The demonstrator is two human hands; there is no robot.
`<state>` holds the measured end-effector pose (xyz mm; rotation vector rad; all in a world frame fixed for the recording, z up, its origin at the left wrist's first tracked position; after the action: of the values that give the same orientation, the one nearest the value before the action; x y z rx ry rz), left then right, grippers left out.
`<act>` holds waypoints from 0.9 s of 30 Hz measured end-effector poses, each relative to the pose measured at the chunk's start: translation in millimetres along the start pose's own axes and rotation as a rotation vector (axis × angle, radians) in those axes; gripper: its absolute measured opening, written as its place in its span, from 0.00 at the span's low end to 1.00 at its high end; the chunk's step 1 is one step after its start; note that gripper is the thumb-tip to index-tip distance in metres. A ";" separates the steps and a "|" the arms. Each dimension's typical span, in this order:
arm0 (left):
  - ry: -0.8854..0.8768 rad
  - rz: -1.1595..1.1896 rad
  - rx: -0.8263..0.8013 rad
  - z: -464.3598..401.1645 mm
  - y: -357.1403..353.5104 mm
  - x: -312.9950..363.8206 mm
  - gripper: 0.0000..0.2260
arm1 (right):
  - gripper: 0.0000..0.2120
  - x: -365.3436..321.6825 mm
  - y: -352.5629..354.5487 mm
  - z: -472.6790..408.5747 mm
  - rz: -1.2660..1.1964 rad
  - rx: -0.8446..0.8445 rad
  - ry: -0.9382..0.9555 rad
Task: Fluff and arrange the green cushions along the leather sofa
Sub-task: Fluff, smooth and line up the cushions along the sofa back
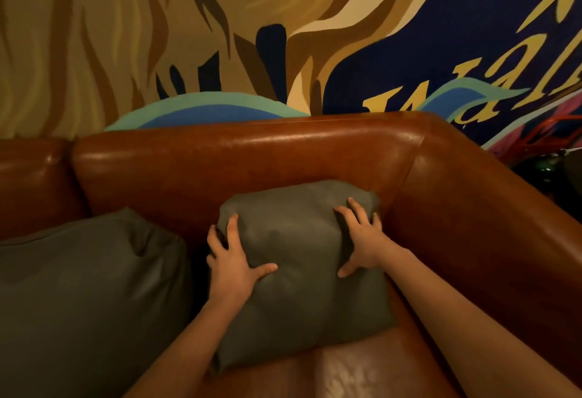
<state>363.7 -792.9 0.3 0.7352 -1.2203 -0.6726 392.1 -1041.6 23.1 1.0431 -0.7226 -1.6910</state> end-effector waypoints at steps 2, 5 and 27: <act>-0.007 -0.060 -0.028 -0.2 7.9 4.5 0.55 | 0.63 3.3 1.3 6.7 -0.017 0.016 -0.005; -0.047 -0.280 -0.107 -2.0 22.2 14.9 0.57 | 0.62 4.9 5.9 14.4 -0.021 0.039 -0.032; -0.173 -0.542 -0.187 12.3 -19.7 135.8 0.42 | 0.42 43.7 47.4 32.2 0.029 -0.003 0.070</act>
<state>379.6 -913.6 64.7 0.8697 -1.0965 -1.3015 377.3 -1099.0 64.0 1.0795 -0.6873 -1.6224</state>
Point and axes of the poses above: each hand's wrist, its own z-axis away from the middle knuckle, its own y-axis out of the back of the hand, x = y × z, the point moved 1 cm from there along -z, towards the middle knuckle, and after that the axes turned 3 degrees about -z, right-handed, at the moved point
